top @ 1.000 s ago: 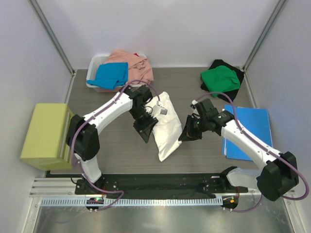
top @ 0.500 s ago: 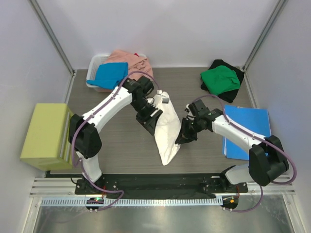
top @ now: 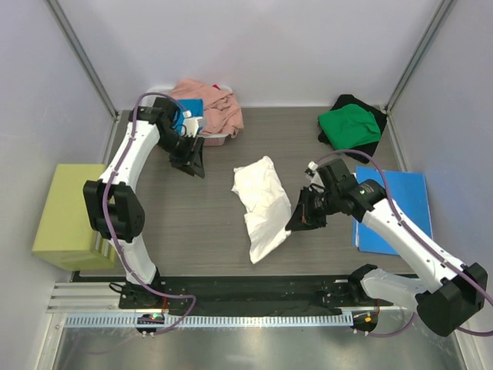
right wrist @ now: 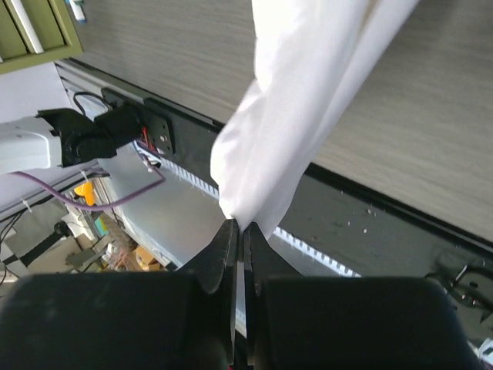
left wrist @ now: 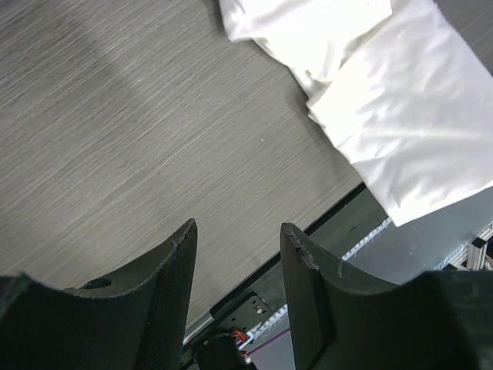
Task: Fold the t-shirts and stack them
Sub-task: Fold the tshirt
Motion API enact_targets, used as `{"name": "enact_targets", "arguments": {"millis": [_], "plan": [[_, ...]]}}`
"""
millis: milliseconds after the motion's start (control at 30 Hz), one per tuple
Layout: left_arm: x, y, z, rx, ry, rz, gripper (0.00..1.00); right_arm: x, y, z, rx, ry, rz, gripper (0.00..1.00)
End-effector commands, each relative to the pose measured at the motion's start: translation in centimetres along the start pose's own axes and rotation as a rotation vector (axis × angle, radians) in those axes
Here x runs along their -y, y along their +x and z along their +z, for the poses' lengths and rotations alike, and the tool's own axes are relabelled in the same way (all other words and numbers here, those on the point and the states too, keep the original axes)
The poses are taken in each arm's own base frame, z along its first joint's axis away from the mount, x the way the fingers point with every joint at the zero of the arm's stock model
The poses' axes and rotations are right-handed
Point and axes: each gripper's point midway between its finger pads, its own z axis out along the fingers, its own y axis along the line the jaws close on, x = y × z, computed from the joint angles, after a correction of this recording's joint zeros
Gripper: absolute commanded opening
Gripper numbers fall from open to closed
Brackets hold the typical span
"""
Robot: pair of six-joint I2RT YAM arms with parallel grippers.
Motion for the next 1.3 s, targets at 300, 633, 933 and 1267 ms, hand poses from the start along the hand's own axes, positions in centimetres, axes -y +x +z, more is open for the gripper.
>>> {"name": "enact_targets", "arguments": {"millis": [300,633,933,1267], "plan": [[2.5,-0.2,-1.3,0.06,0.062,0.053,0.49,-7.3,-8.6,2.8,0.027,-0.142,-0.05,0.06],[2.0,2.0,-0.6,0.028,0.055,0.082,0.49,-7.5,-20.6,5.4,0.181,-0.175,0.002,0.05],[1.5,3.4,0.2,0.004,0.07,0.075,0.49,-1.0,-27.0,9.4,0.208,-0.14,0.12,0.05],[2.2,4.0,0.0,-0.003,0.096,0.074,0.49,4.6,-30.1,16.5,0.125,-0.114,0.252,0.41]]}}
